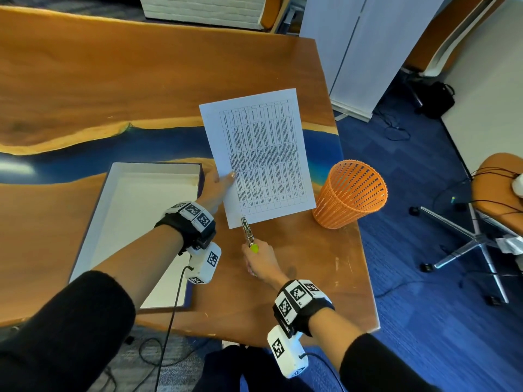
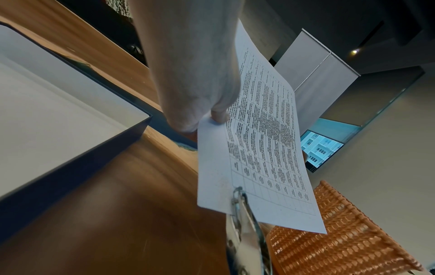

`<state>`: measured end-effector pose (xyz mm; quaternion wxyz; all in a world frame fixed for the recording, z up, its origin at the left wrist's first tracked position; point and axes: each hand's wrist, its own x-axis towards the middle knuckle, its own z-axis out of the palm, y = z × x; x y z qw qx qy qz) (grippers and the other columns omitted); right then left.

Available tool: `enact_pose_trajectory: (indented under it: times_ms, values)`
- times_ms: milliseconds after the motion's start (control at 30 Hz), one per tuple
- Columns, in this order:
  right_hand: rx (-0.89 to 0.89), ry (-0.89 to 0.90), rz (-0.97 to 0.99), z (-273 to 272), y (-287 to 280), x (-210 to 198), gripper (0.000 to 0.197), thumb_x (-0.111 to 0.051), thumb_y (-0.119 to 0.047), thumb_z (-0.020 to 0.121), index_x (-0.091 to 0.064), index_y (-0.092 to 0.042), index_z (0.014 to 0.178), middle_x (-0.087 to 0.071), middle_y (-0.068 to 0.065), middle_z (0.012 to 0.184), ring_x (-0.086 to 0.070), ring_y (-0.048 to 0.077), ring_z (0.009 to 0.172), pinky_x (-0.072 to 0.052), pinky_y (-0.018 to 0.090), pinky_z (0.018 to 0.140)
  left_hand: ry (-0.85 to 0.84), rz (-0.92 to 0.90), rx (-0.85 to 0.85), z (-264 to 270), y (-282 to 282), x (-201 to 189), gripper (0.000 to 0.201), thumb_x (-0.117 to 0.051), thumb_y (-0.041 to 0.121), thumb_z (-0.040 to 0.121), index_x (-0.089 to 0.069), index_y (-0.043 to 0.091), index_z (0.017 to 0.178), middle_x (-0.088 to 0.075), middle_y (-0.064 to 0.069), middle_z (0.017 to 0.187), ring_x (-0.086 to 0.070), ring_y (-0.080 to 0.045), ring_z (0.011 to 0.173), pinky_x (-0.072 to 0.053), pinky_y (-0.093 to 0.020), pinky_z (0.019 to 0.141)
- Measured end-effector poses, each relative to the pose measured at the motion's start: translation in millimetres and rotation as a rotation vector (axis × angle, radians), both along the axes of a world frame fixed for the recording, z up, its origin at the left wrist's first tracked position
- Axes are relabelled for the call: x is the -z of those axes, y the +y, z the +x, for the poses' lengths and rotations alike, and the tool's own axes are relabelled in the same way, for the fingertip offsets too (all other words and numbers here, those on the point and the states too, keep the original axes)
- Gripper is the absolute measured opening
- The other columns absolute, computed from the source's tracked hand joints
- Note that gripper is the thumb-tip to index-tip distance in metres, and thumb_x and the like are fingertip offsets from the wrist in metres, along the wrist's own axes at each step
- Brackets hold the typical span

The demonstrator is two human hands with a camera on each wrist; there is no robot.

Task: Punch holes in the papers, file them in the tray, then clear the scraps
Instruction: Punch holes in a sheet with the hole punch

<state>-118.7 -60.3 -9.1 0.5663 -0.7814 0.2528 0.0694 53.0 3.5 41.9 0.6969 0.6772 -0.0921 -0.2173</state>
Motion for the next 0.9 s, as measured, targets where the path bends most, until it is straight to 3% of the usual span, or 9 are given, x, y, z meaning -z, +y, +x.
enact_pose_trajectory:
  times_ms: [133,200,267,400,533,633,767,900]
  values:
    - [0.021,0.003,0.009,-2,1,4,0.025,-0.043,-0.023,0.089,-0.044,-0.018,0.064,-0.047,0.003,0.053,-0.039,0.017,0.045,-0.037,0.027,0.047,0.018,0.002,0.019,-2,0,2,0.038,-0.047,0.005,0.097,-0.044,-0.002,0.134,-0.054,-0.021,0.133,-0.065,-0.006,0.089,-0.058,-0.019,0.074]
    - [0.030,0.006,0.004,-2,3,6,0.026,-0.043,-0.024,0.088,-0.043,-0.019,0.062,-0.047,0.003,0.053,-0.039,0.019,0.049,-0.037,0.031,0.051,0.029,0.006,0.019,-3,0,0,0.037,-0.047,0.006,0.097,-0.045,-0.001,0.134,-0.053,-0.021,0.134,-0.063,-0.021,0.102,-0.056,-0.027,0.082]
    - [0.037,0.012,-0.005,-2,5,7,0.026,-0.042,-0.025,0.086,-0.041,-0.020,0.060,-0.047,0.004,0.054,-0.040,0.022,0.051,-0.037,0.034,0.055,0.045,0.001,0.023,-4,-1,0,0.037,-0.047,0.006,0.097,-0.045,0.000,0.134,-0.053,-0.020,0.134,-0.060,-0.025,0.107,-0.053,-0.034,0.088]
    - [0.054,0.029,-0.005,-2,9,8,0.024,-0.040,-0.027,0.084,-0.040,-0.020,0.061,-0.049,0.008,0.059,-0.041,0.024,0.057,-0.036,0.035,0.057,0.047,-0.014,0.051,-4,-1,3,0.038,-0.047,0.006,0.097,-0.044,0.001,0.134,-0.057,-0.012,0.126,-0.066,-0.009,0.095,-0.058,-0.021,0.077]
    - [0.082,0.061,0.024,-3,11,9,0.024,-0.042,-0.023,0.085,-0.041,-0.019,0.062,-0.049,0.009,0.062,-0.040,0.023,0.059,-0.036,0.035,0.056,0.050,-0.001,0.052,-5,-2,7,0.038,-0.047,0.006,0.096,-0.044,-0.002,0.134,-0.058,-0.009,0.120,-0.069,0.004,0.082,-0.058,-0.019,0.075]
    - [0.123,0.091,0.057,-4,12,9,0.025,-0.044,-0.021,0.084,-0.041,-0.019,0.060,-0.047,0.006,0.061,-0.039,0.021,0.058,-0.033,0.033,0.052,0.040,0.018,0.046,-6,-3,8,0.041,-0.047,0.006,0.097,-0.043,-0.002,0.136,-0.057,-0.012,0.124,-0.066,-0.001,0.088,-0.057,-0.018,0.074]
    - [0.151,0.115,0.088,-4,11,11,0.028,-0.047,-0.018,0.086,-0.045,-0.021,0.058,-0.048,0.002,0.061,-0.040,0.017,0.052,-0.032,0.028,0.046,0.058,0.033,0.037,-8,-3,9,0.041,-0.047,0.006,0.097,-0.042,0.000,0.137,-0.055,-0.016,0.132,-0.061,-0.018,0.102,-0.052,-0.033,0.088]
    - [0.139,0.129,0.079,-4,12,16,0.024,-0.048,-0.021,0.082,-0.045,-0.022,0.057,-0.050,0.006,0.066,-0.043,0.022,0.065,-0.036,0.034,0.056,0.070,0.030,0.039,-9,-1,12,0.040,-0.048,0.007,0.097,-0.043,0.003,0.136,-0.055,-0.015,0.132,-0.058,-0.022,0.110,-0.052,-0.034,0.089]
